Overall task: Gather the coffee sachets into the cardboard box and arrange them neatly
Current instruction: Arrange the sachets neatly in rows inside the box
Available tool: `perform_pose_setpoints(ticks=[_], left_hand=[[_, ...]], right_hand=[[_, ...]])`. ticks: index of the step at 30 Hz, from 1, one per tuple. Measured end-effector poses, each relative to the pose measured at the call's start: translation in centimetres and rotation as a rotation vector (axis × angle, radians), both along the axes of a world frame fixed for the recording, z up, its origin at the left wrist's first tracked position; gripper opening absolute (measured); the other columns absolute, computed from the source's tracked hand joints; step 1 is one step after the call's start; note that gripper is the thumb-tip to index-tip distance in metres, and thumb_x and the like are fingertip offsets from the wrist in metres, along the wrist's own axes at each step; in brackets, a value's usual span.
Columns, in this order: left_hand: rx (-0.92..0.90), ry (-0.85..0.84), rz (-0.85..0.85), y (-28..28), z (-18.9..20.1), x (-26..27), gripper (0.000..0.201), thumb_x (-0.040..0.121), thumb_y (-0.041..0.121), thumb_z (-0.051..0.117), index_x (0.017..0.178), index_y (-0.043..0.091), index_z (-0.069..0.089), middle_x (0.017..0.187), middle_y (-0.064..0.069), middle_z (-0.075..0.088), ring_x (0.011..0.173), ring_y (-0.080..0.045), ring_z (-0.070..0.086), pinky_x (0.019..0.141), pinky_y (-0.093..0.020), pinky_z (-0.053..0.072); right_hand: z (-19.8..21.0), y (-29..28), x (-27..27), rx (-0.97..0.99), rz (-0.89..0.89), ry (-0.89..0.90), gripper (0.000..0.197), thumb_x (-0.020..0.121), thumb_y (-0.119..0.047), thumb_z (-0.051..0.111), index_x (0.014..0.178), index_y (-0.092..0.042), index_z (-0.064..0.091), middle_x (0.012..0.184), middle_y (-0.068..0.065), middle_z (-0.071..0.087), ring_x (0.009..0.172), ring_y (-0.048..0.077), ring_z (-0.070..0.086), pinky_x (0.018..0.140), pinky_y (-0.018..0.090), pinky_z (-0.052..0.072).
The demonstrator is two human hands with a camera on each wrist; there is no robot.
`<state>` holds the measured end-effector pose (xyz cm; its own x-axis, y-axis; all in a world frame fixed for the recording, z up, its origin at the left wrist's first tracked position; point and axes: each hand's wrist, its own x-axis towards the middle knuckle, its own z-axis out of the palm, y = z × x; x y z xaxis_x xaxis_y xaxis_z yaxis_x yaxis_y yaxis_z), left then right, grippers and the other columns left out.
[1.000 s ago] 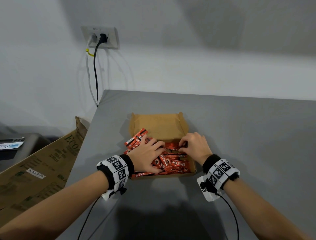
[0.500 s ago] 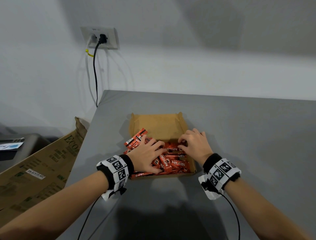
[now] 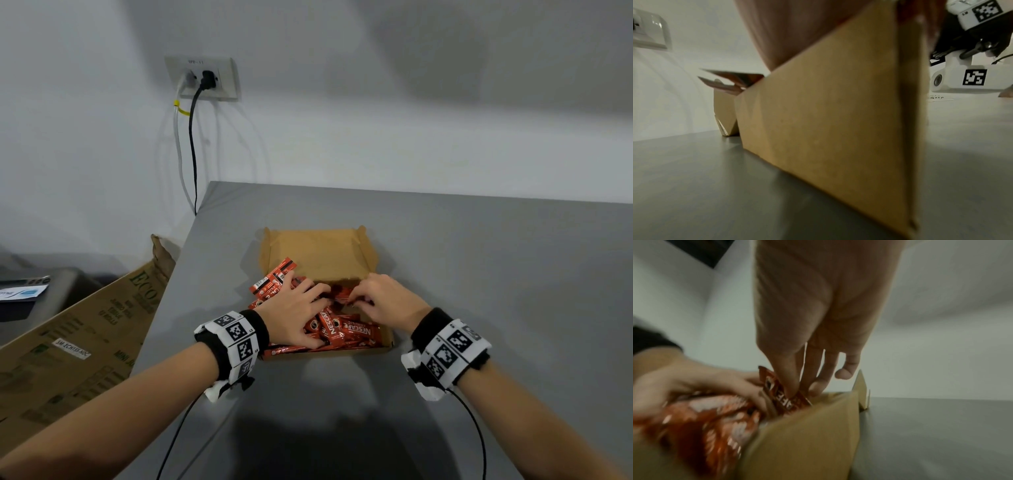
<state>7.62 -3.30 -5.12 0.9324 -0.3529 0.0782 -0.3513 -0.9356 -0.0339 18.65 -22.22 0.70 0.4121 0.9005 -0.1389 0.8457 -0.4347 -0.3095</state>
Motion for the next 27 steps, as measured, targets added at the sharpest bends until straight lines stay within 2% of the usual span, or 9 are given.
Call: perform_pose_setpoints(ticks=[4,8,10,12,14,17,21,24,27], left_hand=[[-0.002,0.020,0.004,0.0,-0.1,0.0,0.079,0.070,0.072,0.039,0.125,0.018,0.055,0.125,-0.002,0.051,0.107,-0.020,0.051,0.098,-0.060,0.031],[0.011,0.020,0.000,0.0,0.1,0.0,0.079,0.069,0.072,0.038,0.124,0.018,0.056,0.125,-0.002,0.052,0.106,-0.020,0.052,0.098,-0.059,0.032],[0.004,0.052,0.007,0.0,0.2,0.0,0.081,0.070,0.072,0.035,0.128,0.017,0.052,0.130,-0.002,0.048,0.111,-0.020,0.048,0.102,-0.059,0.025],[0.000,0.073,0.019,0.0,0.3,0.0,0.083,0.070,0.072,0.033,0.130,0.017,0.050,0.133,-0.003,0.045,0.114,-0.021,0.046,0.104,-0.059,0.021],[0.007,0.059,0.014,0.0,0.4,0.0,0.082,0.070,0.072,0.033,0.128,0.017,0.052,0.132,-0.003,0.047,0.113,-0.021,0.048,0.103,-0.059,0.023],[-0.003,0.059,0.010,0.0,0.3,0.0,0.081,0.070,0.072,0.034,0.126,0.017,0.053,0.130,-0.003,0.048,0.112,-0.021,0.049,0.102,-0.059,0.024],[-0.010,0.074,0.017,0.0,0.3,0.0,0.082,0.070,0.072,0.033,0.128,0.016,0.051,0.132,-0.003,0.046,0.113,-0.021,0.046,0.104,-0.059,0.022],[-0.024,0.059,0.013,0.0,0.3,-0.1,0.080,0.070,0.072,0.036,0.123,0.015,0.056,0.131,-0.003,0.047,0.110,-0.021,0.049,0.103,-0.060,0.023],[-0.036,0.087,0.024,0.0,0.2,0.0,0.081,0.070,0.072,0.036,0.124,0.014,0.054,0.133,-0.003,0.045,0.112,-0.020,0.047,0.105,-0.059,0.021]], right_hand=[[0.3,-1.0,0.9,0.339,-0.291,0.256,0.019,0.089,-0.009,0.059,0.107,-0.006,0.066,0.095,0.007,0.069,0.078,0.005,0.059,0.073,0.006,0.047],[-0.5,-1.0,0.4,0.402,-0.390,0.428,0.021,0.086,-0.004,0.061,0.108,-0.003,0.059,0.087,0.008,0.066,0.057,0.001,0.063,0.062,0.013,0.053],[-0.7,-0.8,0.3,0.416,-0.408,0.482,0.026,0.086,-0.001,0.061,0.111,-0.003,0.053,0.089,0.010,0.065,0.056,0.000,0.064,0.058,0.014,0.053],[-0.7,-0.7,0.2,0.449,-0.419,0.520,0.032,0.085,0.001,0.061,0.112,-0.011,0.047,0.097,0.012,0.064,0.062,0.006,0.067,0.059,0.019,0.056],[-0.7,-0.7,0.0,0.485,-0.416,0.537,0.044,0.085,0.002,0.061,0.113,-0.022,0.039,0.102,0.005,0.060,0.065,0.012,0.069,0.061,0.021,0.057],[-0.9,-0.8,0.0,0.529,-0.408,0.460,0.050,0.083,0.003,0.063,0.118,-0.025,0.041,0.098,0.003,0.057,0.067,0.011,0.069,0.063,0.019,0.056],[-1.8,-0.7,-0.3,0.484,-0.353,0.260,0.020,0.078,0.000,0.068,0.088,-0.018,0.063,0.089,-0.003,0.064,0.084,0.009,0.060,0.077,0.008,0.044],[-2.4,-0.4,-0.8,0.415,-0.292,0.187,0.013,0.078,-0.002,0.067,0.081,-0.015,0.066,0.083,-0.005,0.065,0.081,0.008,0.059,0.077,0.018,0.047],[-2.6,-0.3,-0.6,0.274,-0.266,-0.006,0.007,0.079,-0.009,0.067,0.083,-0.015,0.066,0.080,-0.002,0.065,0.084,0.014,0.055,0.078,0.029,0.045]])
